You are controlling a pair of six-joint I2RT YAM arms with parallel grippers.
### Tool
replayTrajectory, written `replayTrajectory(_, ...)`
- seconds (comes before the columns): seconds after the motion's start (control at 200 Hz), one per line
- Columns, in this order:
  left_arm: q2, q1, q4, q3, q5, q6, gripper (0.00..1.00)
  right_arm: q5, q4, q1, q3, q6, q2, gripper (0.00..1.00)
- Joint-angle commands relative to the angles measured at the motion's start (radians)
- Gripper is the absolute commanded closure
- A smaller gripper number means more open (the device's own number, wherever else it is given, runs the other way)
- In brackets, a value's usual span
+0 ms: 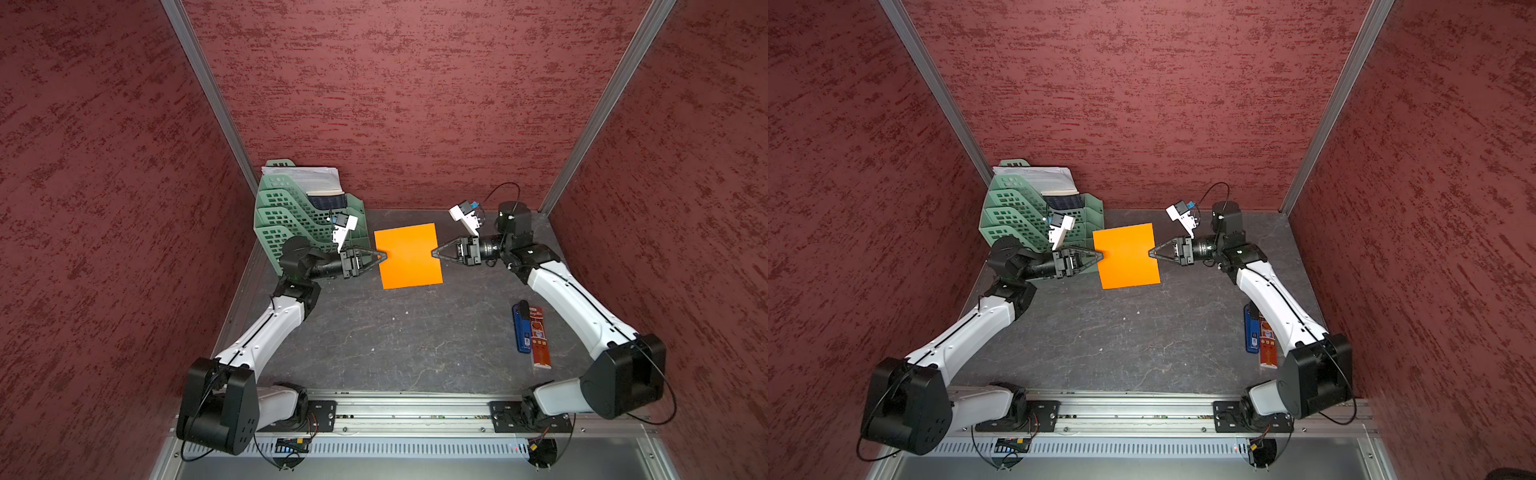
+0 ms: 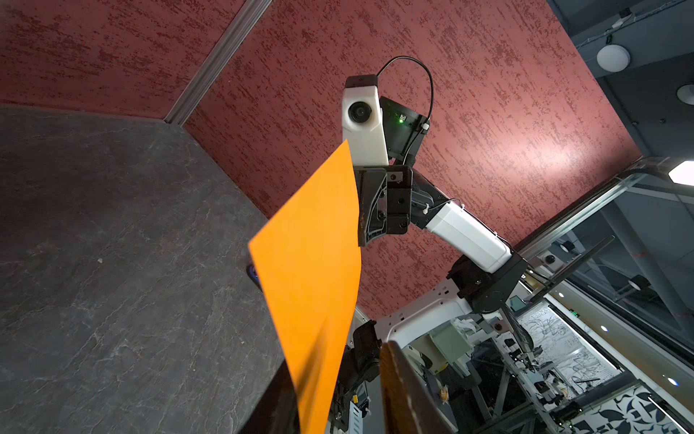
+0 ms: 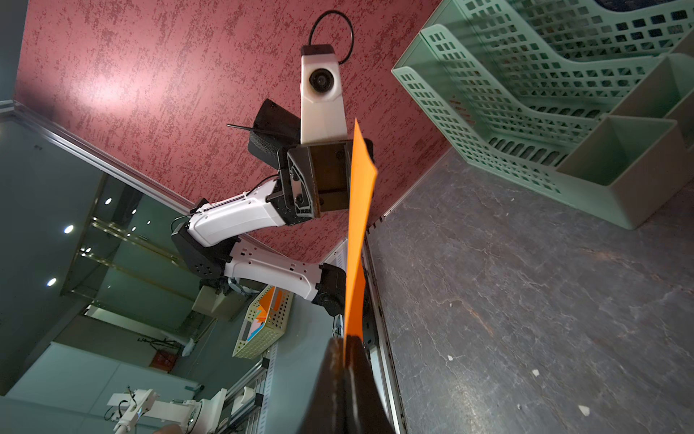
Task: Fold the square paper along the opposite sides
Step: Pick up the paper from the center of the board.
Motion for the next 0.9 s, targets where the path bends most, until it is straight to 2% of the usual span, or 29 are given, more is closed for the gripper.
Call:
replayTrajectory(0.0,-0.003,-0.01,-0.021,0.003,-0.008,0.038,0.62,0.013,0.015,-0.005,0.03,-0.002,-0.027,1.0)
replayTrajectory(0.481,-0.022,-0.017,-0.031,-0.013,-0.03,0.052,0.68,0.005,0.145,-0.034,-0.021,0.092,-0.046,1.0)
replayTrajectory(0.892,-0.022,-0.03,-0.05,0.014,-0.04,0.069,0.71,0.0,0.099,-0.023,-0.029,0.053,-0.043,1.0)
